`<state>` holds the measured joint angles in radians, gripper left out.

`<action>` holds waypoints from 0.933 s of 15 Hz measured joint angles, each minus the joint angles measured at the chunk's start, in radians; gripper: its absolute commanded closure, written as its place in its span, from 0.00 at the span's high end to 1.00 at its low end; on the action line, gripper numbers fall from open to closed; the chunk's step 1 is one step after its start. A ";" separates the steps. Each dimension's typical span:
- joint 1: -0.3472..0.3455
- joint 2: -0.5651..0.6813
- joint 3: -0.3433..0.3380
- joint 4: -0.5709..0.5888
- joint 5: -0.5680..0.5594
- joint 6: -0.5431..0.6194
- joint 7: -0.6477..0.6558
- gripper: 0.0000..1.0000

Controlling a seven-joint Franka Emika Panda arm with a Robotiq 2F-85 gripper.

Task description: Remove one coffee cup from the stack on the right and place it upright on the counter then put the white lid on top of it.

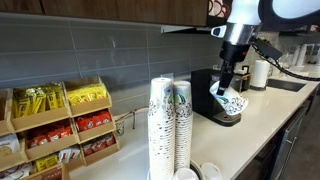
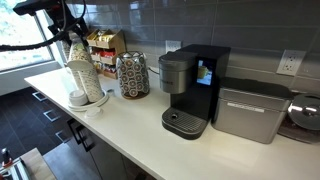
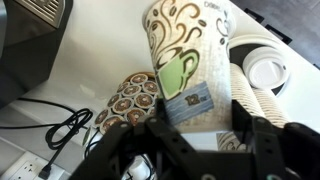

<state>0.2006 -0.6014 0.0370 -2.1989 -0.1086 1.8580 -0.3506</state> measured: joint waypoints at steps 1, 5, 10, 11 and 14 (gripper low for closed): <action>0.000 0.000 0.000 0.000 0.000 0.000 0.000 0.39; -0.030 0.029 -0.001 -0.034 -0.003 -0.017 0.015 0.39; -0.056 0.134 -0.016 -0.139 -0.003 0.042 0.017 0.39; -0.061 0.157 -0.016 -0.152 -0.003 0.061 0.021 0.39; -0.080 0.216 -0.018 -0.183 -0.003 0.148 0.038 0.39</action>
<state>0.1206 -0.3850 0.0194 -2.3824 -0.1113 2.0060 -0.3126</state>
